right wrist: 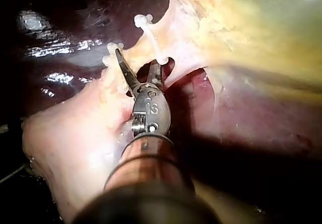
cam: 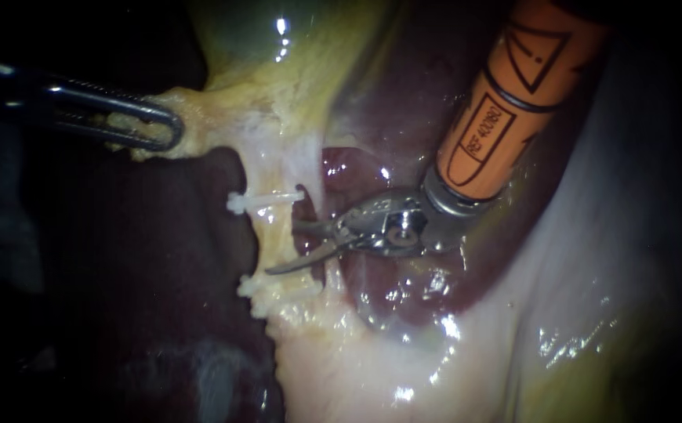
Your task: Go to the cutting position left tube
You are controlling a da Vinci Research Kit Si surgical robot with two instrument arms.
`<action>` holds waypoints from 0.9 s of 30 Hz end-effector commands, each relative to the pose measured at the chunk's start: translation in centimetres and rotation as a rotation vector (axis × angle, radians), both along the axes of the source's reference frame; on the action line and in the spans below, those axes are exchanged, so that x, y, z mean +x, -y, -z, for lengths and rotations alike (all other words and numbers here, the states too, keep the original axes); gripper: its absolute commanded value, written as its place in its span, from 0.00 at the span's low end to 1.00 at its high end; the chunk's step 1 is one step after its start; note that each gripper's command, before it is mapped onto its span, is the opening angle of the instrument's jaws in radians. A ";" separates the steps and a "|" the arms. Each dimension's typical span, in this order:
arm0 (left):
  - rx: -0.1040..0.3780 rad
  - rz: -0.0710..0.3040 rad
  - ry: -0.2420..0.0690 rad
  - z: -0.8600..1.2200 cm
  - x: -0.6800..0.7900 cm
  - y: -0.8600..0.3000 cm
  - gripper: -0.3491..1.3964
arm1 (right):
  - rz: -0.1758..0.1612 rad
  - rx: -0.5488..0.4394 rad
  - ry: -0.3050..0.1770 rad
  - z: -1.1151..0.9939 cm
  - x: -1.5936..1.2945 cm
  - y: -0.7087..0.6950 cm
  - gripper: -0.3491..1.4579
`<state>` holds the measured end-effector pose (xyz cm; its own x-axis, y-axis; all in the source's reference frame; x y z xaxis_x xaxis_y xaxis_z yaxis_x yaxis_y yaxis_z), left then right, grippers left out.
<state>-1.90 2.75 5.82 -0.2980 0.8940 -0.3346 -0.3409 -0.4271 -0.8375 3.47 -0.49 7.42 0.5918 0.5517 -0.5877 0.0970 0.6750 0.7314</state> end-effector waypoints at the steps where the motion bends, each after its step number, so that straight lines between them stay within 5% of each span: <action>1: 0.000 0.000 0.000 0.00 0.00 0.00 0.00 | -0.002 -0.002 0.003 -0.01 0.02 0.00 0.91; 12: 0.001 -0.002 0.001 0.00 -0.01 0.00 0.00 | -0.039 0.007 0.016 -0.06 0.25 -0.01 0.89; 27: 0.001 -0.002 0.001 -0.01 -0.01 0.01 0.00 | -0.104 0.073 -0.023 0.05 0.43 -0.04 0.88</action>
<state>-1.91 2.74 5.83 -0.2992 0.8938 -0.3340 -0.3396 -0.4269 -0.8381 3.92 -0.45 7.37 0.5135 0.6536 -0.5560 0.0480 0.6251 0.7791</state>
